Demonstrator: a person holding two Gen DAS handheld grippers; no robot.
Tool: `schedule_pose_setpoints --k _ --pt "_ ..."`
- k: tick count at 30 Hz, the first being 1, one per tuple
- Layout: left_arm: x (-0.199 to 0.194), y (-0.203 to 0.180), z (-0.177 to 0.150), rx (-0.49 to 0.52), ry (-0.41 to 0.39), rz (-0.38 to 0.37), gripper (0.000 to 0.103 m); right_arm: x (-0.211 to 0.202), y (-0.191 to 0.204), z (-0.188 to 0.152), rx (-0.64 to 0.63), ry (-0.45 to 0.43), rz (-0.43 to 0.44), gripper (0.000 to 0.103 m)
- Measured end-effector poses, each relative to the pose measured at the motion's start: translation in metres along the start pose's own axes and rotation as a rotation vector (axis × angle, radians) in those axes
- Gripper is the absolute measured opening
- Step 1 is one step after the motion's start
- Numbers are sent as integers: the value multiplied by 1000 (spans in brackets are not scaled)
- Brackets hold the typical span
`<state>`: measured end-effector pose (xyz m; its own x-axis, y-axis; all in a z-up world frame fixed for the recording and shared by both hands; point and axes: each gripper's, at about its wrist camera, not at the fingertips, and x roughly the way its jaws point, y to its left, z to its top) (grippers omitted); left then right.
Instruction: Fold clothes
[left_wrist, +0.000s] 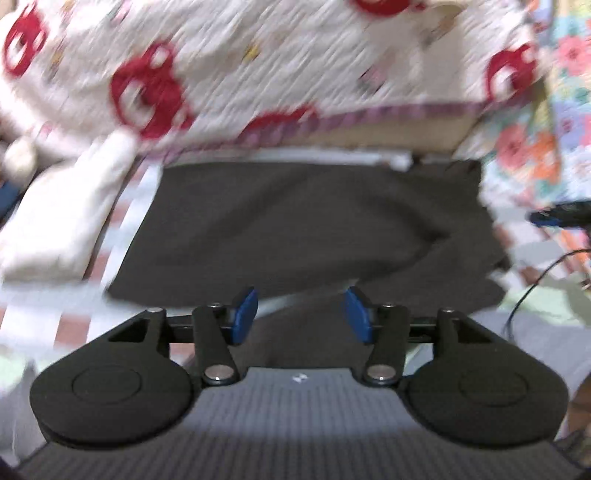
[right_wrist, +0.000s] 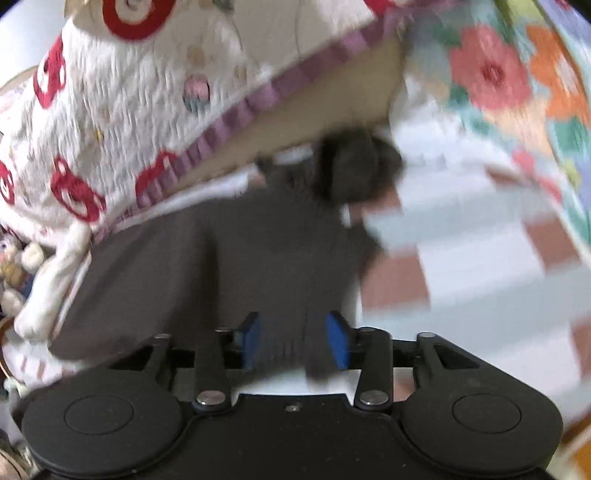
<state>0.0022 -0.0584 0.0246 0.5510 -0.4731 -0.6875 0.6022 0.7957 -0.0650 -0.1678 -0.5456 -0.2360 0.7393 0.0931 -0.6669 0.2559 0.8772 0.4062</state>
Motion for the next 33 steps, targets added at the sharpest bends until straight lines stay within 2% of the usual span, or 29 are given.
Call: schedule_pose_setpoints --k 2,4,6,8,10,12,13,14,16,17,20,22,23,24,25,28,30,32,33 --pt "9 -16 21 35 -37 -2 60 -2 3 38 -11 -11 28 53" --pt "31 -32 42 44 -45 -11 61 6 5 73 1 22 62 67" --pt "67 -50 65 8 -56 -39 61 21 1 105 24 70 89 68" --pt "109 -63 81 -29 -38 -67 61 50 -13 129 83 117 71 68" --pt "158 -75 94 -95 -1 -140 61 77 -30 141 122 135 58 68" --pt "211 -86 104 -174 67 -208 60 103 -38 147 105 167 81 68" --pt "235 -93 111 -193 92 -214 60 118 -37 143 89 185 79 68" --pt "258 -101 117 -207 115 -223 59 129 -39 140 89 165 79 68" --pt "289 -120 128 -178 111 -241 59 151 -41 135 95 134 101 68" --pt "303 -130 134 -158 98 -237 61 163 -41 132 94 126 82 68" --pt "335 -154 147 -103 83 -219 61 194 -42 126 104 56 -57 68" --pt "353 -168 156 -60 78 -205 61 197 -47 119 182 -15 -27 68" --pt "361 -176 161 -36 74 -205 61 193 -48 114 198 -47 -2 62" --pt "366 -182 166 -8 65 -200 61 188 -49 108 189 -66 30 17" --pt "371 -190 170 25 47 -196 61 182 -48 102 172 -83 54 10" --pt "382 -215 182 117 21 -221 61 150 -37 81 48 -126 71 9" --pt "389 -237 185 219 30 -258 64 131 -33 68 -2 -126 99 8" --pt "394 -260 181 385 49 -293 65 120 -37 59 -9 -111 117 8" --pt "398 -273 177 467 46 -283 65 117 -40 55 -8 -102 120 8"
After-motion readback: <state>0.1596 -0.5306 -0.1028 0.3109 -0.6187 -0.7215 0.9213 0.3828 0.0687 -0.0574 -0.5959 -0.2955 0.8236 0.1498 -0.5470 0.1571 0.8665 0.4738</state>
